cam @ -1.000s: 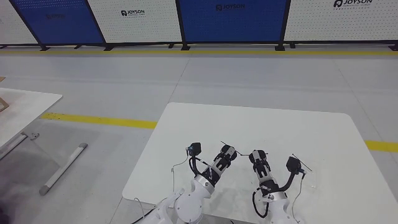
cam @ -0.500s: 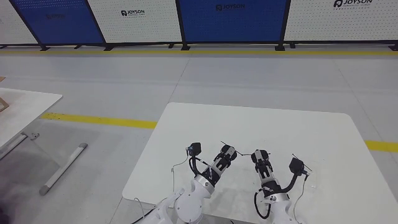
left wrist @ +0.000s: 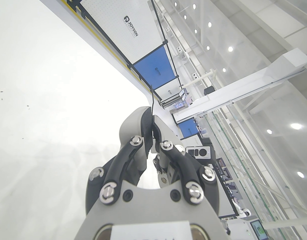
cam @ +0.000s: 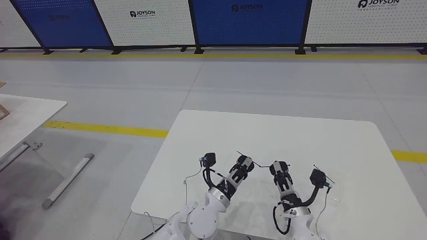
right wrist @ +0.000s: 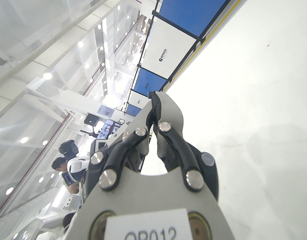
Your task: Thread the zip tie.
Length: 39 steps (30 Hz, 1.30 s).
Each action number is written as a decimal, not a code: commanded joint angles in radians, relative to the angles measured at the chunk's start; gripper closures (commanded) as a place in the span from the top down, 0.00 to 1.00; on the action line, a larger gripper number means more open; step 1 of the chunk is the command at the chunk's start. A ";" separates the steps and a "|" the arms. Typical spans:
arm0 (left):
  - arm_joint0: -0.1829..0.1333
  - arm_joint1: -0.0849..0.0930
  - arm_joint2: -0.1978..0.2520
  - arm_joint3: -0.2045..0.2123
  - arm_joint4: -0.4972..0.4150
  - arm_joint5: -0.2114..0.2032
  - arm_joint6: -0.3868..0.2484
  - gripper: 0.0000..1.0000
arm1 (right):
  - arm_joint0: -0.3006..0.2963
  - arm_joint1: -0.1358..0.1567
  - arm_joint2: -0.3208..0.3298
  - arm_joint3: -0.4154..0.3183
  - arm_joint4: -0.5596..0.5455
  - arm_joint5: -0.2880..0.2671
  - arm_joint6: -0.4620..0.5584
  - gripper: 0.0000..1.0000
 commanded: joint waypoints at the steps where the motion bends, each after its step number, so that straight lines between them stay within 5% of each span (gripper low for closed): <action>1: 0.000 0.000 0.000 0.000 0.000 0.000 0.000 0.00 | 0.002 -0.002 -0.002 0.001 -0.002 0.001 0.000 0.00; 39: 0.000 0.000 0.000 0.000 0.000 0.000 0.000 0.00 | -0.006 -0.017 0.009 -0.002 -0.029 0.010 0.010 0.00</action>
